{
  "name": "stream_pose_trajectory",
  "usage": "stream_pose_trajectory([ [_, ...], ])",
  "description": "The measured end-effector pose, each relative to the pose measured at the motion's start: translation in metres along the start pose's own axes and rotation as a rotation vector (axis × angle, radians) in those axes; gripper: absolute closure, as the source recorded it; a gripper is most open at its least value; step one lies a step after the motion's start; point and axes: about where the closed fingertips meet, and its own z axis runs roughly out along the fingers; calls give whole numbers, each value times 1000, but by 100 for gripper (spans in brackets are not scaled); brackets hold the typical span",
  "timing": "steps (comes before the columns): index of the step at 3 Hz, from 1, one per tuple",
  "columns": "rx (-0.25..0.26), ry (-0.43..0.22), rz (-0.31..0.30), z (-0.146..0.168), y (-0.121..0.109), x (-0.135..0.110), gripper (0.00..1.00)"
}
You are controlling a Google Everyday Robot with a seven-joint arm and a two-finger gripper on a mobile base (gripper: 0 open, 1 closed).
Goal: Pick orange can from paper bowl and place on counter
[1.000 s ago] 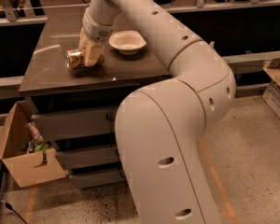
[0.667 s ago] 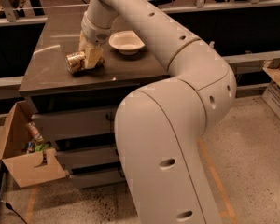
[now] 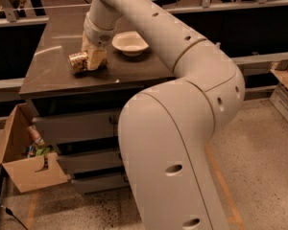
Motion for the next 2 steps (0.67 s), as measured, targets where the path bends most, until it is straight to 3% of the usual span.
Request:
stream_pose_trajectory([
  [1,1,6,8,-1,0,2,0],
  [2,3,4,13,-4,-2,0,0],
])
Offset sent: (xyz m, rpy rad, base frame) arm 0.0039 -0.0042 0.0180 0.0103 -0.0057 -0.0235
